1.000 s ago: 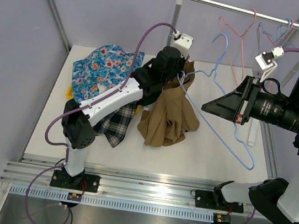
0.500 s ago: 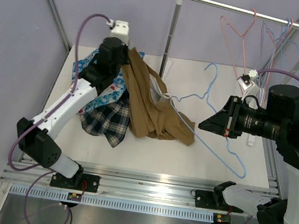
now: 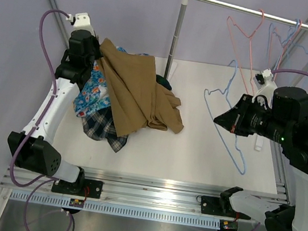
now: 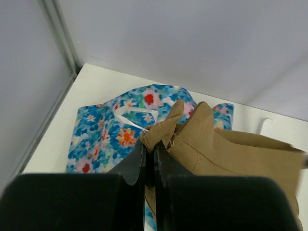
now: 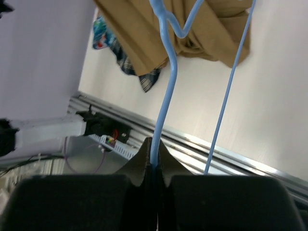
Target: Remove the skirt from the hanger
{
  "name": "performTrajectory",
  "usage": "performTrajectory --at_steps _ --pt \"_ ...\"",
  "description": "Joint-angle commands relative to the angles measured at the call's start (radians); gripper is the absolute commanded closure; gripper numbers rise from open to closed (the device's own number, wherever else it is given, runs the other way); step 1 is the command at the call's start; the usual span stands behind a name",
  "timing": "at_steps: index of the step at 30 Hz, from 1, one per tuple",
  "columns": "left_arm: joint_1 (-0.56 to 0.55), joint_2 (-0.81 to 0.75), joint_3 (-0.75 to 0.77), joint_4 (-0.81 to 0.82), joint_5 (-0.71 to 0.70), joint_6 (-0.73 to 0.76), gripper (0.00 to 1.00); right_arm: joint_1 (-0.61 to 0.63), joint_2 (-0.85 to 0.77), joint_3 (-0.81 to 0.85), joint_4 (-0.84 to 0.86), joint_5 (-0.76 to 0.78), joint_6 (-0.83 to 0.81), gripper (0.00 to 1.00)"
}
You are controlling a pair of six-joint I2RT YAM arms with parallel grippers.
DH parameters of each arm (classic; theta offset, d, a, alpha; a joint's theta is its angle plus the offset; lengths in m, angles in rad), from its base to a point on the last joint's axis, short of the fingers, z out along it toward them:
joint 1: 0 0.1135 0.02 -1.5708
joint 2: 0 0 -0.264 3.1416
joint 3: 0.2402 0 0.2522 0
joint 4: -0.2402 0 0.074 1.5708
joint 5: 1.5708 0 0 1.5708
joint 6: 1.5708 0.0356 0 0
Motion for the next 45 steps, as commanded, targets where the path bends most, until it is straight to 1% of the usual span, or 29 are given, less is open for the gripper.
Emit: performTrajectory --at_steps 1,3,5,6,7,8,9,10,11,12,13,15,17,18,20,21,22,24,25,26,31,32,34,38,39,41,42,43,45 --pt "-0.012 -0.084 -0.027 0.119 0.028 -0.015 1.00 -0.001 0.051 0.012 -0.020 0.223 -0.017 1.00" --pt "-0.012 -0.057 -0.027 0.112 -0.001 -0.001 1.00 -0.001 0.097 0.015 0.051 0.260 -0.035 1.00" --pt "-0.002 -0.002 0.034 0.040 -0.034 0.013 1.00 0.001 0.140 0.060 0.134 0.278 -0.049 1.00" --pt "0.019 0.091 0.077 -0.059 -0.056 -0.005 1.00 -0.001 0.194 0.092 0.165 0.302 -0.061 1.00" --pt "0.033 0.138 0.120 -0.112 -0.073 -0.027 1.00 -0.001 0.223 0.171 0.174 0.316 -0.068 1.00" --pt "0.050 0.194 0.205 -0.163 -0.085 -0.048 1.00 -0.001 0.251 0.219 0.180 0.333 -0.075 1.00" --pt "0.063 0.236 0.240 -0.210 -0.114 -0.068 1.00 -0.001 0.310 0.272 0.185 0.359 -0.086 1.00" --pt "0.089 0.311 0.267 -0.282 -0.136 -0.111 1.00 -0.001 0.340 0.384 0.194 0.372 -0.094 1.00" --pt "0.100 0.337 0.307 -0.310 -0.154 -0.128 1.00 -0.002 0.369 0.443 0.197 0.379 -0.100 1.00" --pt "0.109 0.359 0.318 -0.364 -0.245 -0.153 1.00 -0.002 0.424 0.501 0.205 0.396 -0.112 1.00" --pt "0.113 0.388 0.320 -0.379 -0.287 -0.192 1.00 -0.002 0.450 0.602 0.211 0.405 -0.118 1.00" --pt "0.122 0.406 0.305 -0.390 -0.350 -0.216 1.00 -0.002 0.505 0.670 0.251 0.428 -0.143 1.00" --pt "0.134 0.451 0.312 -0.421 -0.361 -0.266 1.00 -0.011 0.521 0.678 0.295 0.448 -0.154 1.00" --pt "0.178 0.468 0.336 -0.475 -0.349 -0.326 1.00 -0.017 0.528 0.667 0.335 0.453 -0.160 1.00" --pt "0.211 0.529 0.361 -0.517 -0.290 -0.361 1.00 -0.033 0.538 0.631 0.367 0.448 -0.155 1.00" --pt "0.232 0.540 0.366 -0.528 -0.224 -0.369 0.99 -0.051 0.550 0.620 0.395 0.441 -0.151 1.00" --pt "0.238 0.549 0.366 -0.528 -0.197 -0.371 0.73 -0.060 0.558 0.597 0.407 0.432 -0.144 1.00" --pt "0.243 0.529 0.343 -0.496 -0.168 -0.369 0.17 -0.091 0.579 0.577 0.439 0.395 -0.126 1.00" --pt "0.243 0.511 0.296 -0.478 -0.159 -0.368 0.01 -0.097 0.590 0.575 0.449 0.384 -0.121 1.00" --pt "0.243 0.490 0.272 -0.459 -0.154 -0.369 0.01 -0.103 0.601 0.575 0.458 0.366 -0.115 1.00" --pt "0.226 0.240 0.101 -0.337 -0.139 -0.366 0.01 -0.139 0.670 0.578 0.495 0.318 -0.088 1.00" --pt "0.219 0.201 0.044 -0.314 -0.133 -0.357 0.01 -0.142 0.679 0.577 0.502 0.306 -0.086 1.00" --pt "0.191 0.099 0.001 -0.275 -0.127 -0.335 0.01 -0.149 0.702 0.575 0.521 0.294 -0.078 1.00" --pt "0.140 -0.024 -0.059 -0.266 -0.117 -0.308 0.01 -0.168 0.737 0.575 0.547 0.278 -0.063 1.00" --pt "0.101 -0.043 -0.079 -0.269 -0.101 -0.300 0.01 -0.169 0.749 0.568 0.556 0.278 -0.060 1.00" --pt "0.068 -0.104 -0.102 -0.263 -0.079 -0.285 0.01 -0.172 0.765 0.557 0.556 0.271 -0.054 1.00" --pt "0.024 -0.142 -0.119 -0.255 -0.082 -0.266 0.01 -0.172 0.768 0.545 0.550 0.269 -0.051 1.00" --pt "0.004 -0.143 -0.130 -0.251 -0.081 -0.256 0.01 -0.174 0.768 0.529 0.550 0.266 -0.048 1.00" --pt "-0.050 -0.193 -0.149 -0.226 -0.076 -0.230 0.01 -0.174 0.750 0.455 0.567 0.258 -0.042 1.00"
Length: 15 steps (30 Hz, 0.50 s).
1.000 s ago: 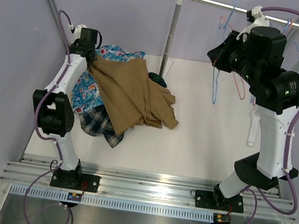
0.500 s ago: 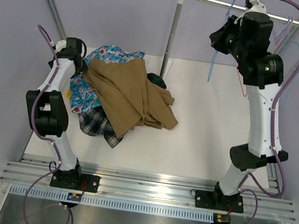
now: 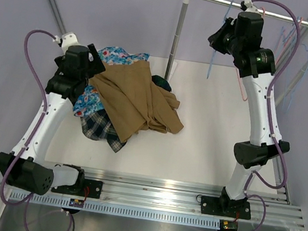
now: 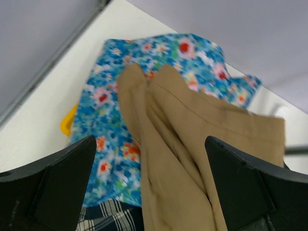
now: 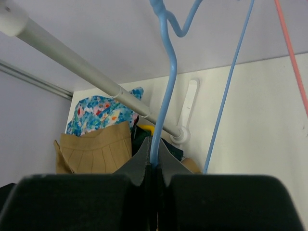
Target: Remove the skirt from the hanger
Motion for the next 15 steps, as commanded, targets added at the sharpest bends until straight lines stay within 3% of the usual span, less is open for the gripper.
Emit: performTrajectory --at_steps 1,9,11,12,13,15 --pt "-0.076 -0.055 -0.058 0.068 0.044 0.064 0.01 -0.005 -0.021 -0.092 0.075 -0.028 0.019 1.00" --pt "-0.187 -0.185 -0.095 0.121 0.141 0.139 0.01 -0.005 -0.130 -0.247 0.085 -0.032 0.016 1.00" --pt "-0.208 -0.212 -0.101 0.122 0.185 0.162 0.01 -0.004 -0.157 -0.253 0.068 -0.039 0.010 0.77" --pt "-0.217 -0.248 -0.102 0.121 0.191 0.165 0.01 -0.005 -0.171 -0.263 0.069 -0.046 0.005 0.42" --pt "-0.224 -0.265 -0.107 0.121 0.208 0.173 0.01 -0.005 -0.189 -0.275 0.071 -0.052 -0.005 0.28" --pt "-0.234 -0.308 -0.114 0.102 0.248 0.182 0.01 -0.005 -0.264 -0.344 0.097 -0.078 -0.010 0.11"
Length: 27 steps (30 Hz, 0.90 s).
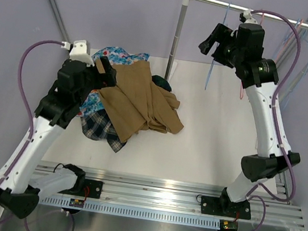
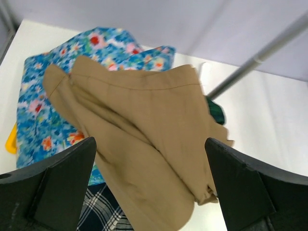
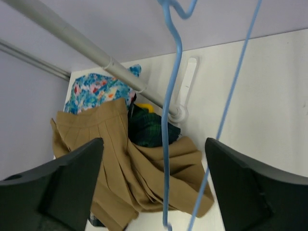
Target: Remove the skirt from the hanger
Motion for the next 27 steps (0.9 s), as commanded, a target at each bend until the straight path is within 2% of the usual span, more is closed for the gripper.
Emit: performTrajectory --at_steps 1,4,10,11,13,14,17,19,22,24,27 --pt "-0.012 -0.120 -0.013 0.044 0.097 0.045 0.01 -0.004 -0.180 -0.078 0.026 -0.063 -0.031 0.02" --pt "-0.014 -0.216 -0.026 -0.007 0.150 0.057 0.01 -0.004 -0.296 -0.234 0.078 -0.113 -0.051 0.01" --pt "-0.014 -0.413 -0.079 -0.128 0.125 0.102 0.01 -0.004 -0.716 -0.694 0.271 -0.160 -0.019 0.01" --pt "-0.014 -0.484 -0.098 -0.149 0.094 0.109 0.01 -0.004 -0.849 -0.839 0.351 -0.158 -0.006 0.01" --pt "-0.014 -0.560 -0.168 -0.160 0.045 0.114 0.01 -0.004 -1.051 -0.970 0.429 -0.140 0.021 0.01" --pt "-0.014 -0.626 -0.185 -0.169 0.028 0.099 0.01 -0.004 -1.116 -1.085 0.443 -0.134 0.018 0.01" --pt "-0.014 -0.745 -0.263 -0.189 0.016 0.059 0.01 -0.004 -1.343 -1.263 0.457 -0.062 0.023 0.00" --pt "-0.014 -0.786 -0.320 -0.217 0.026 0.053 0.01 -0.004 -1.455 -1.309 0.395 0.010 0.023 0.00" --pt "-0.014 -0.809 -0.355 -0.299 0.006 0.039 0.01 -0.004 -1.532 -1.320 0.310 0.058 -0.003 0.01" --pt "-0.014 -0.824 -0.359 -0.315 -0.033 0.001 0.01 -0.004 -1.551 -1.323 0.283 0.070 -0.017 0.01" --pt "-0.014 -0.847 -0.381 -0.284 -0.011 0.030 0.01 -0.005 -1.563 -1.336 0.233 0.077 -0.041 0.01"
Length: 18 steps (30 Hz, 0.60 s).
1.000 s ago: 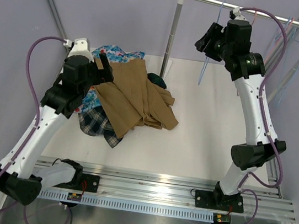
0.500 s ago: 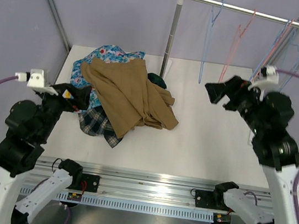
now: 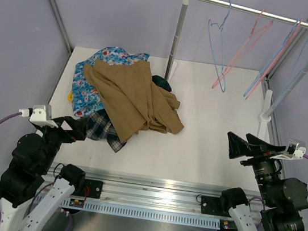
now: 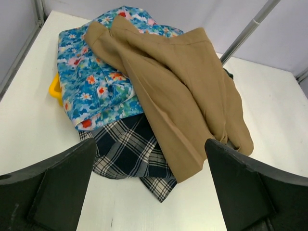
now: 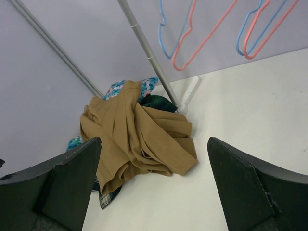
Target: Remove the skirt from the hanger
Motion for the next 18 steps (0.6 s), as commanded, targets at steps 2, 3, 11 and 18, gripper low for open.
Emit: performTrajectory --at_steps 2,3,11,18 --pt "-0.003 -0.031 -0.034 0.024 -0.031 -0.011 0.01 -0.003 0.002 -0.015 -0.077 0.052 -0.035 0.01" --pt "-0.003 -0.032 -0.038 0.027 -0.029 -0.015 0.01 -0.003 0.005 -0.014 -0.085 0.049 -0.033 0.01" --pt "-0.003 0.006 -0.045 0.035 -0.026 -0.019 0.01 -0.002 0.015 -0.026 -0.071 0.027 -0.059 0.00" --pt "-0.003 0.033 -0.052 0.041 -0.031 -0.021 0.01 -0.003 0.049 -0.024 -0.066 -0.020 -0.065 0.01"
